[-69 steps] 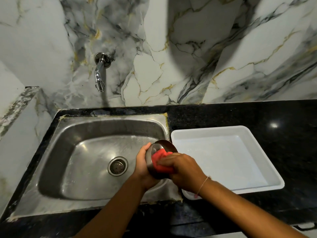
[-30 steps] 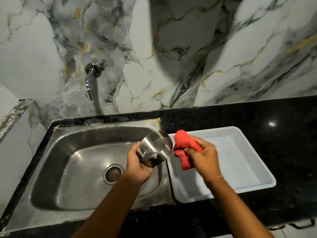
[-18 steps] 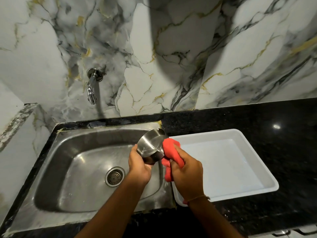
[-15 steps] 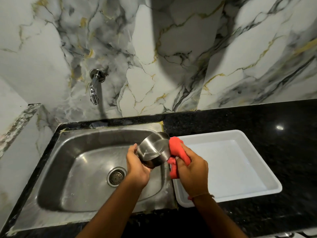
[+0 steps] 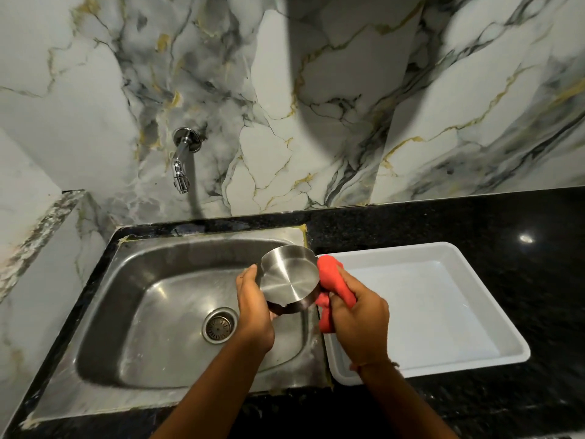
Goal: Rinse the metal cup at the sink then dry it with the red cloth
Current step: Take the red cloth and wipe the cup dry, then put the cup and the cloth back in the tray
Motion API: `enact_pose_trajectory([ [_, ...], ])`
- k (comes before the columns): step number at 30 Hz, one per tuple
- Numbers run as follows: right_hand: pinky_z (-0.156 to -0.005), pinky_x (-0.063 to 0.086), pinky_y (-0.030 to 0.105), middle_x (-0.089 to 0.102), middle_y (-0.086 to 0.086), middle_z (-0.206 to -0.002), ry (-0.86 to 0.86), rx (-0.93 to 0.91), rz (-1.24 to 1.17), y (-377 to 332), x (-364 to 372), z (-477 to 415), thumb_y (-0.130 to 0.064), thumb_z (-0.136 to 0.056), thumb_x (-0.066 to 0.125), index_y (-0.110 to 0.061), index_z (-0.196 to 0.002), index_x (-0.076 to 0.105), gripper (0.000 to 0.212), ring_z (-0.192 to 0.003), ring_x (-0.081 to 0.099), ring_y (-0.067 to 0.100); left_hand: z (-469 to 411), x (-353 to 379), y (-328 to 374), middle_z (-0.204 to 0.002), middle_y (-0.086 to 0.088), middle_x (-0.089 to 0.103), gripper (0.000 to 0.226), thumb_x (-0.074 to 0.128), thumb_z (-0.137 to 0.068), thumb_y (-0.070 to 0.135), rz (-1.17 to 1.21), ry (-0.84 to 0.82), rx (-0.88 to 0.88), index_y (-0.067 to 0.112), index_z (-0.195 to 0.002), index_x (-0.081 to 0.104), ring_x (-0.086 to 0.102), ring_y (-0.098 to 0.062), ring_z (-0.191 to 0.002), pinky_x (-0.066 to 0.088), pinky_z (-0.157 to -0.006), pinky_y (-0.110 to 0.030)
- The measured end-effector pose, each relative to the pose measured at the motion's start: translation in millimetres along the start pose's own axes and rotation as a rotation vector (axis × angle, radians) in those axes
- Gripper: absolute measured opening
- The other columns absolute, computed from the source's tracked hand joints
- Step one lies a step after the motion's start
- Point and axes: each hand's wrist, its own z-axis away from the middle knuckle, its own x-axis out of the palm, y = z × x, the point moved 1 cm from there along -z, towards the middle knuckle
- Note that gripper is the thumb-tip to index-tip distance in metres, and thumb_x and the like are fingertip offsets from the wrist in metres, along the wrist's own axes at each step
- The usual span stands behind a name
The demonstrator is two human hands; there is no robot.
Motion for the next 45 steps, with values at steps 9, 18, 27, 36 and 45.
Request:
enact_pose_trajectory([
  [9, -0.069, 0.061, 0.022, 0.077, -0.003, -0.074, -0.066, 0.004, 0.030, 6, 9, 15, -0.021, -0.081, 0.068, -0.024, -0.121, 0.071, 0.040, -0.068, 0.071, 0.007, 3, 20, -4, -0.130, -0.017, 0.061, 0.042, 0.033, -0.104, 0.037, -0.091, 0.106, 0.117, 0.014, -0.134, 0.050, 0.060, -0.033, -0.117, 0.048, -0.104, -0.055],
  [18, -0.065, 0.052, 0.012, 0.077, -0.011, -0.079, -0.222, 0.098, -0.134, 28, -51, -21, 0.012, -0.071, 0.072, -0.023, -0.082, 0.070, 0.037, -0.074, 0.070, 0.000, 1, 30, -23, -0.132, -0.019, 0.063, 0.037, 0.038, -0.104, 0.025, -0.108, -0.066, 0.072, 0.011, -0.134, 0.055, 0.062, -0.036, -0.119, 0.053, -0.096, -0.059],
  [27, -0.080, 0.061, 0.033, 0.074, 0.009, -0.102, -0.393, 0.422, 0.079, 103, -183, -119, 0.003, -0.073, 0.082, -0.020, -0.098, 0.075, 0.035, -0.090, 0.070, 0.022, 11, 78, -93, -0.125, -0.019, 0.064, 0.033, 0.045, -0.101, 0.022, -0.349, -0.158, -0.081, 0.011, -0.125, 0.064, 0.062, -0.039, -0.114, 0.060, -0.085, -0.052],
  [36, -0.104, 0.050, 0.053, 0.069, 0.018, -0.101, -0.529, 0.802, 0.161, 204, -192, -178, 0.009, -0.088, 0.062, 0.000, -0.115, 0.066, 0.029, -0.100, 0.064, 0.035, -10, 109, -160, -0.119, -0.015, 0.066, 0.023, 0.046, -0.101, 0.023, -0.463, -0.113, -0.152, 0.018, -0.108, 0.067, 0.063, -0.038, -0.107, 0.059, -0.082, -0.047],
  [45, -0.087, 0.056, 0.043, 0.068, 0.011, -0.109, -0.314, 0.349, 0.850, 226, -161, -177, -0.014, -0.081, 0.068, -0.026, -0.104, 0.072, 0.027, -0.103, 0.063, 0.035, -35, 102, -174, -0.132, -0.013, 0.065, 0.034, 0.048, -0.100, 0.020, -0.693, -0.054, 0.000, 0.013, -0.129, 0.064, 0.059, -0.029, -0.115, 0.046, -0.098, -0.036],
])
